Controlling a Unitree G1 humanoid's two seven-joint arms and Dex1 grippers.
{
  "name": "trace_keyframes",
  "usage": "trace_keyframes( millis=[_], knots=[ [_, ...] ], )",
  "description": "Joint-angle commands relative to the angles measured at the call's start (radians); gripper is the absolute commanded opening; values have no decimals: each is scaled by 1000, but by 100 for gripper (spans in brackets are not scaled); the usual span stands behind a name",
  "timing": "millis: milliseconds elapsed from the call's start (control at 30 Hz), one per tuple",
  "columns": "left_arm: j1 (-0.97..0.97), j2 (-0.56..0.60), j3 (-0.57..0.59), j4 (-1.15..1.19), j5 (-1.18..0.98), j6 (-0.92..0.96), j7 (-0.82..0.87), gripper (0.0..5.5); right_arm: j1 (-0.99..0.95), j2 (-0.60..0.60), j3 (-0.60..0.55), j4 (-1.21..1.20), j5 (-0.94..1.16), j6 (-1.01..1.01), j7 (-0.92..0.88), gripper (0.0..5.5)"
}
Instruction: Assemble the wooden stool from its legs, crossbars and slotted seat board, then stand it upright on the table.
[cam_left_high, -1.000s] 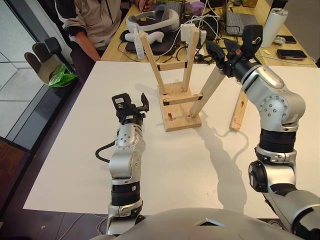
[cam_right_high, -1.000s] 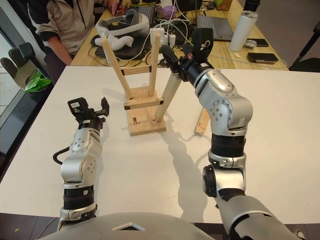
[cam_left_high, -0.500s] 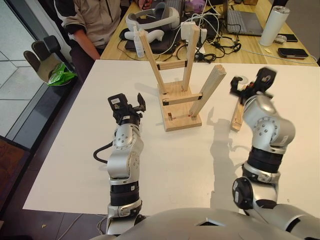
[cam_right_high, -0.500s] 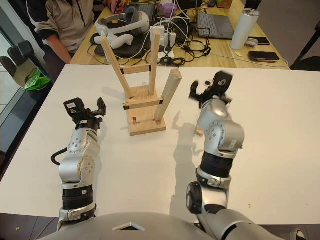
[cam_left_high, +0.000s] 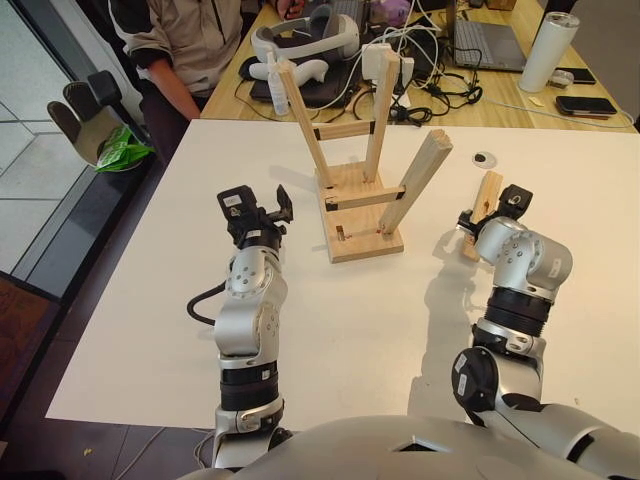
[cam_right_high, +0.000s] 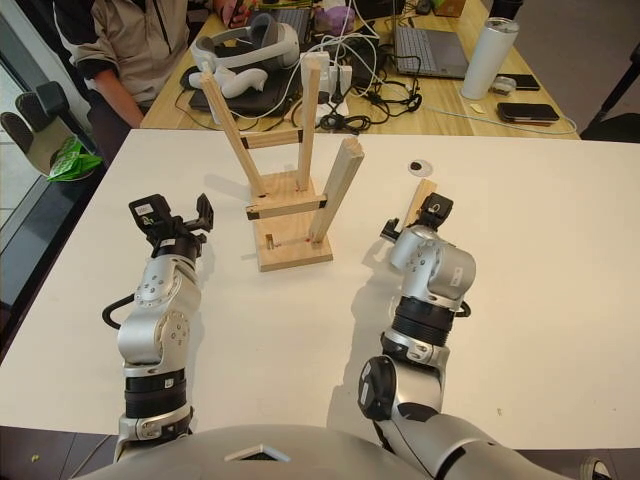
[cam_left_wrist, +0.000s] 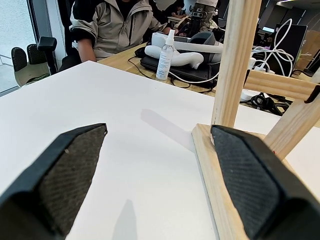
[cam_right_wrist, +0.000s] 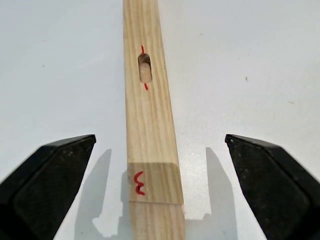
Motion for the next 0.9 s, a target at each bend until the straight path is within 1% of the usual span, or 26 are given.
trace_keyframes(
  millis=[33, 267, 467, 500, 800, 900],
  knots=[
    [-21, -13, -2, 6, 1, 18, -2, 386, -61, -12, -24, 78, 5, 27, 13, 484],
    [-36, -9, -10, 15, 6, 19, -8, 386, -148, -24, -123, 211, 8, 88, -5, 484],
    [-39, -10, -9, 11, 8, 22, -8, 386, -179, -7, -171, 225, -1, 99, -42, 392],
    [-39, -9, -9, 11, 8, 22, -8, 386, -181, -4, -175, 224, -2, 99, -49, 368],
    [-49, -8, -6, 17, 9, 20, -7, 386, -182, -10, -171, 233, -22, 65, -87, 213],
    [-55, -7, -3, 21, 11, 17, -5, 386, -184, -12, -169, 235, -23, 54, -87, 206]
  ],
)
